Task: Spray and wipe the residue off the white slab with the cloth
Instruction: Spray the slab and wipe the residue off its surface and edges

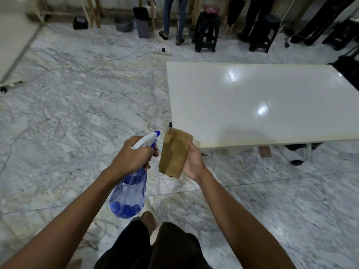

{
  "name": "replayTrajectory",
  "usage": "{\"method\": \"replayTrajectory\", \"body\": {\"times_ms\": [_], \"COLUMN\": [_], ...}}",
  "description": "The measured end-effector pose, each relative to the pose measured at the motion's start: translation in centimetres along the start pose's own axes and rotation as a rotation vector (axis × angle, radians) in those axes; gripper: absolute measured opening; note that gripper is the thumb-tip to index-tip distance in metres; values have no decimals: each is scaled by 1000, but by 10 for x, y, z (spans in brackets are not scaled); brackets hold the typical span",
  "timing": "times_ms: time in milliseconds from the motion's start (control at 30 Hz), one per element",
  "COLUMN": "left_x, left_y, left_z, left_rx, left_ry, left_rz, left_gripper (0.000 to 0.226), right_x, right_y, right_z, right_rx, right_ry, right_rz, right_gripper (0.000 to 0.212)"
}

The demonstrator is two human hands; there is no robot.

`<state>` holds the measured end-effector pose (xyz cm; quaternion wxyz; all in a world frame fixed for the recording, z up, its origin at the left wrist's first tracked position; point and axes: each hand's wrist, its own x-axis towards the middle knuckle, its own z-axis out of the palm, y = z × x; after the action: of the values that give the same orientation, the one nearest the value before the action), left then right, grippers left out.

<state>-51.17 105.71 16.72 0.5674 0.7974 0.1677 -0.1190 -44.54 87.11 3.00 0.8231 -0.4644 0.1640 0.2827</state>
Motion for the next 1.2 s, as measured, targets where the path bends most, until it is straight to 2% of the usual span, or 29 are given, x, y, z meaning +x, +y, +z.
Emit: {"method": "replayTrajectory", "body": {"times_ms": [200, 300, 433, 600, 733, 900, 1067, 1200], "left_x": [52, 99, 166, 228, 276, 333, 386, 438], "left_y": [18, 33, 50, 72, 84, 98, 109, 119], "left_z": [-22, -48, -89, -127, -143, -147, -149, -159], "left_rx": [32, 72, 81, 89, 89, 83, 58, 31], "left_ry": [-23, -9, 6, -30, -10, -23, 2, 11], "left_rz": [39, 73, 123, 136, 78, 8, 67, 20], "left_gripper": [15, 27, 13, 38, 21, 19, 15, 16], "right_x": [46, 88, 149, 205, 242, 290, 350, 406], "right_y": [-51, -80, -110, -141, -163, -185, -201, -225], "right_z": [49, 86, 132, 167, 183, 182, 162, 136], "right_rx": [187, 191, 211, 234, 264, 311, 182, -135], "right_ry": [-95, -108, -88, -51, -39, -16, 117, 258], "right_rz": [-69, -110, -153, -203, -228, -215, -96, 26], "right_gripper": [64, 66, 66, 66, 65, 64, 61, 60]}}
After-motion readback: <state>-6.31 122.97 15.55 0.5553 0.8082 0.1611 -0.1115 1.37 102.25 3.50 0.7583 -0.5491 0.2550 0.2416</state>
